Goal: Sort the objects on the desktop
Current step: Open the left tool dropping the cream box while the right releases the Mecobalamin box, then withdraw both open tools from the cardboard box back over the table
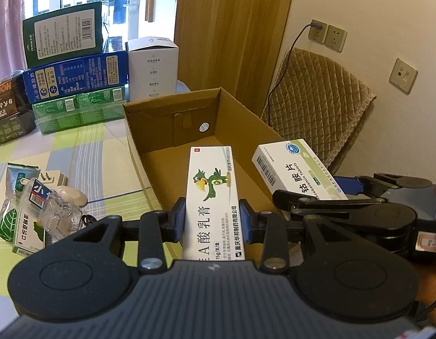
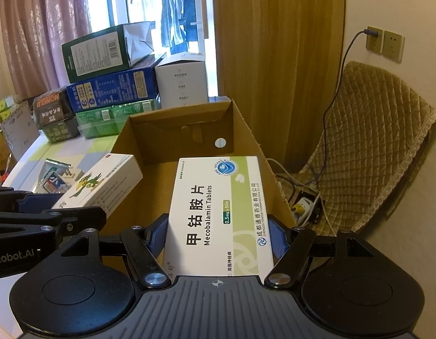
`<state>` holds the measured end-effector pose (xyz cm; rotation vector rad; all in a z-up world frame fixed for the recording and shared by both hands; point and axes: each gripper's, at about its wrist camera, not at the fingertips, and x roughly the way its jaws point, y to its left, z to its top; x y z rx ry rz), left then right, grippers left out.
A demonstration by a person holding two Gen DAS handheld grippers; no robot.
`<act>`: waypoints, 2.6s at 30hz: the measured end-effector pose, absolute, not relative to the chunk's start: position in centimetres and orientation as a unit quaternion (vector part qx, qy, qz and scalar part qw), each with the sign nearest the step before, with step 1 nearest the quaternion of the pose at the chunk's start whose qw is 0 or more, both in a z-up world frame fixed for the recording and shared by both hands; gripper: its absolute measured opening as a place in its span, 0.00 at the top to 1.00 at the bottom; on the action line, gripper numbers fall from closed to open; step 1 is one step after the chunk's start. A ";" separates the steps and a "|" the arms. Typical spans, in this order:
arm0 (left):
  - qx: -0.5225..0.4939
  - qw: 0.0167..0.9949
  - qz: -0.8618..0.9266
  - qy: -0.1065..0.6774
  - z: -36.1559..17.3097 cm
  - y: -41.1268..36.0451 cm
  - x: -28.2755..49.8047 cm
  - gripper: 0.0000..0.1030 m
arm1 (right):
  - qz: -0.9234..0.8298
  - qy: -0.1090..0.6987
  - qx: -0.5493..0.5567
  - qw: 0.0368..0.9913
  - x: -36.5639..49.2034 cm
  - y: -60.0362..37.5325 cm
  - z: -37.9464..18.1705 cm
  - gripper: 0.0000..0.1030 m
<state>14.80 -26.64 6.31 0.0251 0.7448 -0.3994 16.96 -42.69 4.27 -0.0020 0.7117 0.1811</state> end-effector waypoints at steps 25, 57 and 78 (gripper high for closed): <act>0.003 0.919 -0.177 0.352 5.4 -24.9 16.8 0.68 | 0.085 0.354 -0.008 0.931 19.8 -43.0 3.4 0.34; -0.015 0.936 -0.081 0.341 7.9 -12.5 8.3 0.45 | 0.127 0.323 -0.032 0.937 11.8 -34.8 8.0 0.10; 0.001 0.941 -0.015 0.339 7.6 -4.2 4.3 0.01 | 0.203 0.313 -0.064 0.926 8.5 -26.1 7.7 0.02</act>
